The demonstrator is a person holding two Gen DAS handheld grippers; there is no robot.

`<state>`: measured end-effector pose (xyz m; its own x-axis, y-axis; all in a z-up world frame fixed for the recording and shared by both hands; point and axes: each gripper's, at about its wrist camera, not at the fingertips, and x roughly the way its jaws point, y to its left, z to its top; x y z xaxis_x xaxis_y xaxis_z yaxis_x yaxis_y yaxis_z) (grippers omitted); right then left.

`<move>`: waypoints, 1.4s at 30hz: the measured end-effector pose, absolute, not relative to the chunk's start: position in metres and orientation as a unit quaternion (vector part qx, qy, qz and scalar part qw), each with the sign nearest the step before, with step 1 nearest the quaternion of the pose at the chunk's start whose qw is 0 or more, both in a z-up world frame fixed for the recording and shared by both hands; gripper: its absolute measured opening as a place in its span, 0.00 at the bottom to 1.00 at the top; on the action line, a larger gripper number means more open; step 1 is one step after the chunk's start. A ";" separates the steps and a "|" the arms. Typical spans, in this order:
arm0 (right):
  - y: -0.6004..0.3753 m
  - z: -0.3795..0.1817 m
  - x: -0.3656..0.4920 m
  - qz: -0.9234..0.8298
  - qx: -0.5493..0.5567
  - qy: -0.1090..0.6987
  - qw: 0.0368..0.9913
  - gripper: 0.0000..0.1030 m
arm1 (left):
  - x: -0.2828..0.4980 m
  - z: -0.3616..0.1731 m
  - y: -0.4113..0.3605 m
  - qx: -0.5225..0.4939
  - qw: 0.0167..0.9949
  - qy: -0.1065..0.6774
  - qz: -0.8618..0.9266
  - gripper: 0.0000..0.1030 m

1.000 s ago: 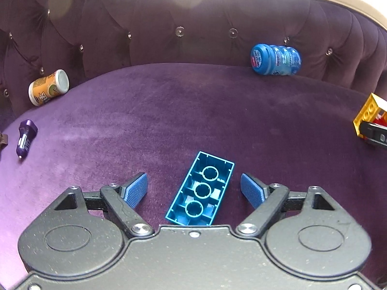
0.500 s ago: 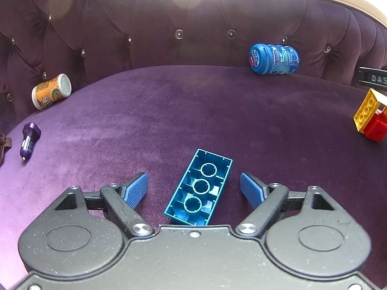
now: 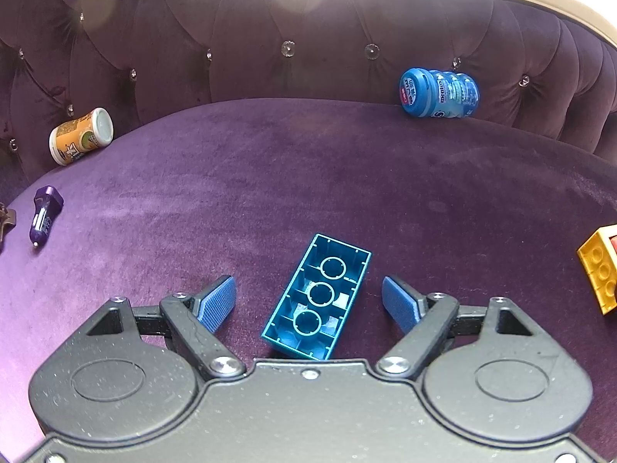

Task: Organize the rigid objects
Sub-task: 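Grasp the long blue brick with left tool while right tool grasps yellow frame, then carry the blue brick and yellow frame to the basket and open both tools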

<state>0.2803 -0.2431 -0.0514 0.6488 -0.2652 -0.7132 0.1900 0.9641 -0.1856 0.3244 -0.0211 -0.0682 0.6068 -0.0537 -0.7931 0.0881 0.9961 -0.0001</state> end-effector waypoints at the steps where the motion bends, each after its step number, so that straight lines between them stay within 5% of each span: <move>1: -0.242 -0.054 0.286 -0.124 -0.050 0.400 0.907 0.92 | 0.324 -0.069 -0.022 0.021 0.897 0.441 -0.039 0.77; 6: -0.256 -0.069 0.322 -0.110 -0.046 0.421 0.899 0.95 | 0.326 -0.069 -0.022 0.022 0.896 0.442 -0.041 0.76; 8: -0.259 -0.078 0.335 -0.101 -0.050 0.440 0.891 0.95 | 0.326 -0.068 -0.021 0.018 0.896 0.442 -0.048 0.69; 10: -0.263 -0.083 0.340 -0.085 -0.043 0.455 0.885 0.78 | 0.326 -0.066 -0.022 0.023 0.898 0.435 -0.057 0.46; 11: -0.264 -0.081 0.337 -0.080 -0.036 0.448 0.890 0.61 | 0.325 -0.065 -0.023 0.027 0.899 0.431 -0.065 0.38; 12: -0.264 -0.076 0.334 -0.085 -0.035 0.437 0.895 0.58 | 0.325 -0.064 -0.024 0.029 0.900 0.430 -0.071 0.30; 20: -0.260 -0.029 0.301 -0.100 -0.009 0.335 0.937 0.59 | 0.315 -0.055 -0.029 0.035 0.908 0.408 -0.093 0.30; 42: -0.215 -0.008 0.102 -0.070 0.090 0.429 0.896 0.59 | 0.149 0.010 -0.005 0.019 0.887 0.448 -0.112 0.30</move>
